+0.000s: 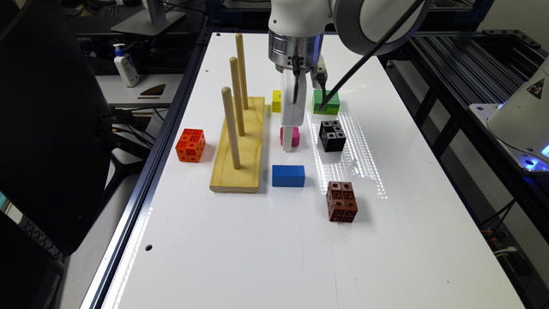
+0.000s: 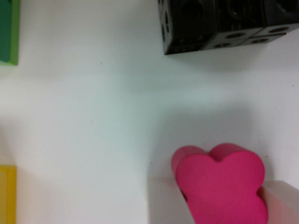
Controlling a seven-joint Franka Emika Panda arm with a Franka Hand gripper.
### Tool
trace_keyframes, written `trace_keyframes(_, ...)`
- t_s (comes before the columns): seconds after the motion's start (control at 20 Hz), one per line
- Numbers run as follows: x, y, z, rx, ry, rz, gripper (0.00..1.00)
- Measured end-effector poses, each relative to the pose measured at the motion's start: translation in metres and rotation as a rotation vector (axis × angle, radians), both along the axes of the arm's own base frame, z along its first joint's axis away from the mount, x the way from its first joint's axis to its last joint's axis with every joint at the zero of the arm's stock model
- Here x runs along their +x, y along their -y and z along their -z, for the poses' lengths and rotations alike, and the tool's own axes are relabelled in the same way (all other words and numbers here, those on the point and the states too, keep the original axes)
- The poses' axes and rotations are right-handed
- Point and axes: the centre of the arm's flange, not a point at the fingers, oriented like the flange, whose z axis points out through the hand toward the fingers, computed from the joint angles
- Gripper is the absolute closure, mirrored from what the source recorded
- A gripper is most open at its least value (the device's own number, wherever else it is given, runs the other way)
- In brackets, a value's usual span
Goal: Pick up pink flower.
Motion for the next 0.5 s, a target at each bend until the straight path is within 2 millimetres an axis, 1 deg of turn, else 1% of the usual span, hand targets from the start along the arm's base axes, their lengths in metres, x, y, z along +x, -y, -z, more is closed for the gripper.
trace_keyframes(0.4, 0.002, 0.0, -0.011, -0.001, 0.013, 0.0, 1.0)
trace_keyframes(0.5, 0.003, 0.0, -0.022, -0.002, 0.015, -0.001, 1.0)
